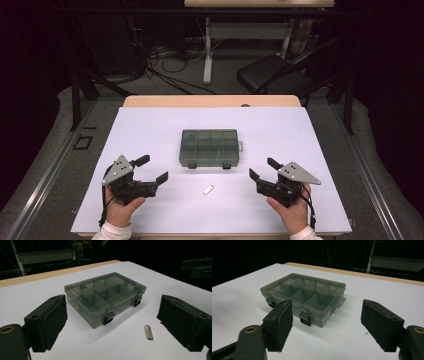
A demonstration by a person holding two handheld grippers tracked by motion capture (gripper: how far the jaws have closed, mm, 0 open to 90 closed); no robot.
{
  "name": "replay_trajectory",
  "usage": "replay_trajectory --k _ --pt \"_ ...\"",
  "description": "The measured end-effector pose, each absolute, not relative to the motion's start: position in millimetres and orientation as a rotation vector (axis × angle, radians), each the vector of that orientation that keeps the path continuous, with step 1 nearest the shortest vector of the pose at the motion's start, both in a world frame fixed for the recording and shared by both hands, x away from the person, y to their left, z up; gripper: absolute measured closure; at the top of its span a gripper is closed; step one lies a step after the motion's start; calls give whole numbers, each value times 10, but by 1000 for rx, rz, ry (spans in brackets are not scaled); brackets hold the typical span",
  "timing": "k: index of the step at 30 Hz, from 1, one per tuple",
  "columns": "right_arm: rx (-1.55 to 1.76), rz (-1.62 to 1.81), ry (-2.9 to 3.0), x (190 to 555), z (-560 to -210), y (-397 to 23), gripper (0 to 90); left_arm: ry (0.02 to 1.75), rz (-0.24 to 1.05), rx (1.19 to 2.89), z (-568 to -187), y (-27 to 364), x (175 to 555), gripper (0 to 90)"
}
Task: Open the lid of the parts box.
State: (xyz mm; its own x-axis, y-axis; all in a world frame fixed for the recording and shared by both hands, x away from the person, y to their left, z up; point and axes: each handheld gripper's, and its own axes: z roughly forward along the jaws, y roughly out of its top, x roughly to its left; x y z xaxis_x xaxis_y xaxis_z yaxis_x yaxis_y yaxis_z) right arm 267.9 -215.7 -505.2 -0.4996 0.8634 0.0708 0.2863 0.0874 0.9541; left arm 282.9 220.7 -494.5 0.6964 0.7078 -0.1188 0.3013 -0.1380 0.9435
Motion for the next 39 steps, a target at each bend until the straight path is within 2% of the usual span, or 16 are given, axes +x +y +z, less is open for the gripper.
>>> replay_trajectory --k 16,24,29,34,39 --pt "1177 1388 1899 2691 -5066 -2107 248 850 447 1754 -4943 2152 2850 159" --pt "1129 1364 1993 2762 -5075 -2001 373 879 430 1759 -4933 2066 2936 208" --pt "1120 1358 2012 2841 -5051 -1935 419 867 407 1781 -4930 2017 2977 324" --pt "1150 1361 2053 2958 -5039 -1883 466 867 379 1780 -4902 1970 3056 350" --pt "1131 1324 2066 3037 -5044 -1787 553 890 307 1791 -4888 1927 3182 396"
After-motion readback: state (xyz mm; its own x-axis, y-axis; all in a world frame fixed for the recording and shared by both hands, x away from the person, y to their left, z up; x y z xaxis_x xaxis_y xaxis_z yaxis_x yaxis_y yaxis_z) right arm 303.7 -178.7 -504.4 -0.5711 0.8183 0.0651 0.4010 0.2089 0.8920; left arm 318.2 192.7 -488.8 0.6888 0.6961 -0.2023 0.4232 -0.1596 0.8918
